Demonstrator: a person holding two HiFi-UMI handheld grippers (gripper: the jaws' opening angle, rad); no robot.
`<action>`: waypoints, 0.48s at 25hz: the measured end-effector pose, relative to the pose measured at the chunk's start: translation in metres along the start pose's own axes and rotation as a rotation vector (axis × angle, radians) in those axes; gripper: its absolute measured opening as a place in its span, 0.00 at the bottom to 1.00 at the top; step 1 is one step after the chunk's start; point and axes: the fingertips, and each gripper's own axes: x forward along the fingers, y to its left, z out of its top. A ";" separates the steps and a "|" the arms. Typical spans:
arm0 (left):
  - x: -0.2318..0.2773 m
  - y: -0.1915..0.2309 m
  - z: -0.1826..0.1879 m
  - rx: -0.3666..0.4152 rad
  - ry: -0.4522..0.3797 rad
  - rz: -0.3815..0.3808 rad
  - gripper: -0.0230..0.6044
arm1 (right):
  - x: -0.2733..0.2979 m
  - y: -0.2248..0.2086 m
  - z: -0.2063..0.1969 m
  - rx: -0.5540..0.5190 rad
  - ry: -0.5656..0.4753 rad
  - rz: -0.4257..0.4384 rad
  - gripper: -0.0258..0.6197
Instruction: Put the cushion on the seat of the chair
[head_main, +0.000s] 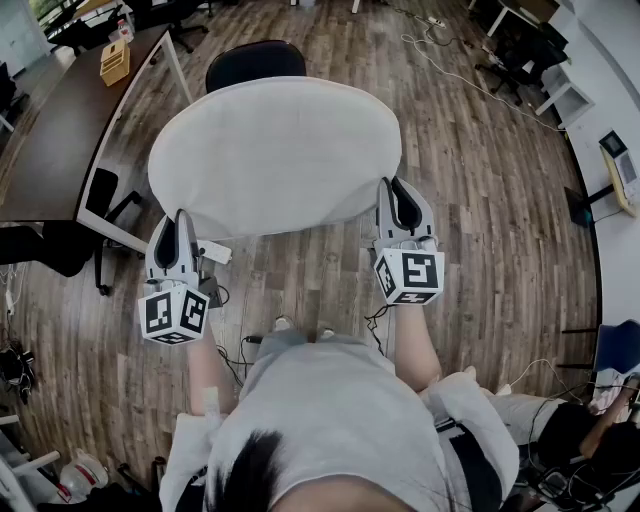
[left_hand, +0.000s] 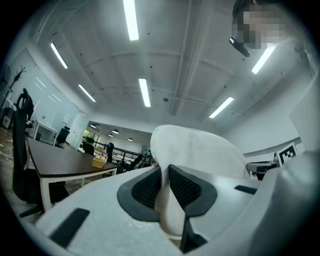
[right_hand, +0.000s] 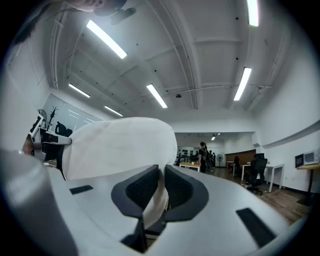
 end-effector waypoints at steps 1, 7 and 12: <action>-0.001 0.002 0.001 0.000 0.000 0.000 0.12 | 0.000 0.002 0.000 0.000 0.001 0.000 0.10; 0.000 0.017 0.004 0.001 -0.002 -0.004 0.12 | 0.005 0.016 0.002 -0.004 0.001 -0.007 0.10; 0.007 0.027 0.008 0.001 -0.005 -0.014 0.12 | 0.012 0.024 0.003 -0.007 0.001 -0.017 0.10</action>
